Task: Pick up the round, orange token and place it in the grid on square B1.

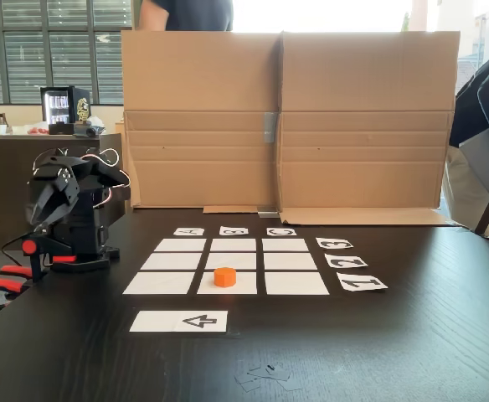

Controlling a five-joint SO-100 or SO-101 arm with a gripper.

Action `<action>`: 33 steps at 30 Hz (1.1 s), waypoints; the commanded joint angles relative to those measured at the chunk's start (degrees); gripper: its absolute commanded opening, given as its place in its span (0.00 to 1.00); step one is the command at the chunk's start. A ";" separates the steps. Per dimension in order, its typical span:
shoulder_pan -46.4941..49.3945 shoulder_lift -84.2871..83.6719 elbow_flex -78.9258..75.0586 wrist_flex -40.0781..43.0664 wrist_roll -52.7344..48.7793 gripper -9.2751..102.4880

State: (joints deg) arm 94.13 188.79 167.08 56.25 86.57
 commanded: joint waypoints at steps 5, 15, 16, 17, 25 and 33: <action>1.58 1.85 2.99 0.97 -0.79 0.08; 1.85 1.93 2.90 1.14 -0.79 0.08; 1.85 1.93 2.90 1.14 -0.79 0.08; 2.20 1.93 2.90 1.14 -0.62 0.08; 2.02 1.93 2.90 1.05 -0.70 0.08; 2.02 1.93 2.90 1.05 -0.70 0.08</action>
State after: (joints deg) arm 95.98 190.37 170.24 57.13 86.13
